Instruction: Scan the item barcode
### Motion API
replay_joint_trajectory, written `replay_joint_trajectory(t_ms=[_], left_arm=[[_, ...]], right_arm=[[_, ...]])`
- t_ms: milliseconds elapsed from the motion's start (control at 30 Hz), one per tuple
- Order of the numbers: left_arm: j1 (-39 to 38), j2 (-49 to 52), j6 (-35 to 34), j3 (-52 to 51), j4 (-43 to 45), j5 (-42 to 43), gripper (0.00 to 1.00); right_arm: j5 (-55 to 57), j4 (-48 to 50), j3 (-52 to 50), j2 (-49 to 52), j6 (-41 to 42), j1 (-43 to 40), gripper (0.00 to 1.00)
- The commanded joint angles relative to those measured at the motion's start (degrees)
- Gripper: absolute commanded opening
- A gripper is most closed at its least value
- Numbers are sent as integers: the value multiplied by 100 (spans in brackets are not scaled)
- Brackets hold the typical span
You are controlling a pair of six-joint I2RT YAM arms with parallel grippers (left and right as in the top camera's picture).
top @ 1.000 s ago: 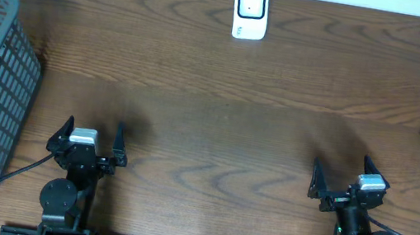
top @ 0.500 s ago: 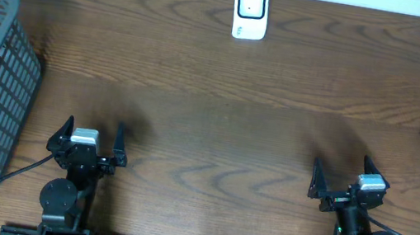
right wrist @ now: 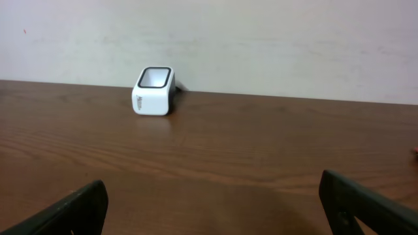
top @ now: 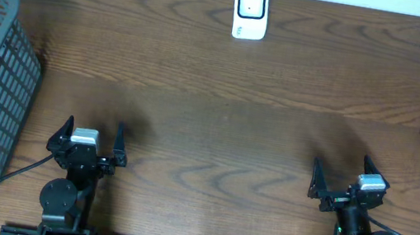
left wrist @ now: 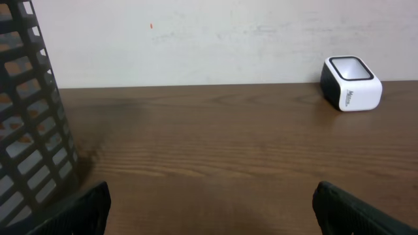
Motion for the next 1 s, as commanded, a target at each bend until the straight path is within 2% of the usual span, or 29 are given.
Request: replay_joint_trajectory(t_ms=[0, 133, 300, 400, 633, 833, 967], left_arm=[[24, -39, 55, -57, -247, 225, 98], [24, -39, 55, -57, -247, 225, 98], [24, -39, 55, -57, -247, 223, 98], [24, -39, 55, -57, -247, 225, 98], [24, -39, 55, -57, -247, 225, 98], [24, -39, 55, -57, -247, 223, 98], [24, -39, 55, -57, -247, 225, 98]], right_arm=[[26, -24, -9, -33, -24, -17, 99], [26, -22, -9, -35, -24, 24, 99], [68, -24, -9, -35, -52, 479, 99], [330, -28, -9, -35, -433, 697, 99], [907, -92, -9, -35, -404, 734, 99], [1991, -199, -9, -35, 326, 754, 99], [2243, -221, -9, -35, 398, 754, 99]])
